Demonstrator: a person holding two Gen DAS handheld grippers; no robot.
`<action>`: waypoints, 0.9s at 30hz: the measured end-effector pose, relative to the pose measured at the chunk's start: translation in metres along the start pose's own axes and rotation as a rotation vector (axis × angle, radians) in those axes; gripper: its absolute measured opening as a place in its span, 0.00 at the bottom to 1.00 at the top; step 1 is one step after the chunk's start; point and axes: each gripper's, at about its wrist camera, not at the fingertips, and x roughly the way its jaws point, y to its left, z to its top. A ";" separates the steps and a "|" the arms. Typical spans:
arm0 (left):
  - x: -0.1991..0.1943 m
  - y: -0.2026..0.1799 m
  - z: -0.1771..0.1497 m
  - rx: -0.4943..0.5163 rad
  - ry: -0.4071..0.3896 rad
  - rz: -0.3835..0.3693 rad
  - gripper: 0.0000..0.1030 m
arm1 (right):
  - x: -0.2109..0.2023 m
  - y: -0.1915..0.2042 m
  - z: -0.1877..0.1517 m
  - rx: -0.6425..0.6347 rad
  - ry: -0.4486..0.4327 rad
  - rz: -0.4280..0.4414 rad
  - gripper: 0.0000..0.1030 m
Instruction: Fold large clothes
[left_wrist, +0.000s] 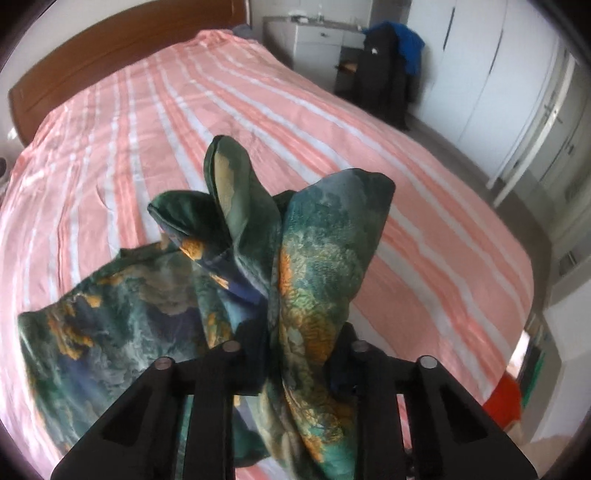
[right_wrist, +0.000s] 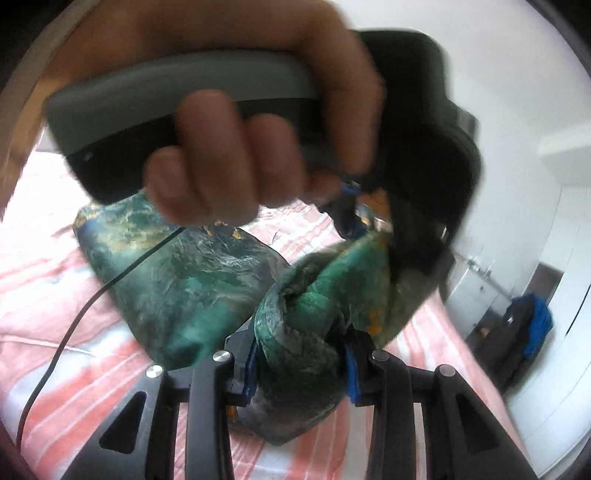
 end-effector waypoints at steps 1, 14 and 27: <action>-0.005 0.005 -0.002 0.000 -0.013 0.003 0.20 | -0.002 -0.002 0.000 0.006 -0.003 0.000 0.37; -0.076 0.207 -0.061 -0.205 -0.112 0.159 0.19 | -0.013 -0.042 0.006 0.435 -0.010 0.309 0.82; -0.044 0.349 -0.179 -0.533 -0.111 0.119 0.20 | 0.119 -0.006 0.117 0.338 0.104 0.454 0.77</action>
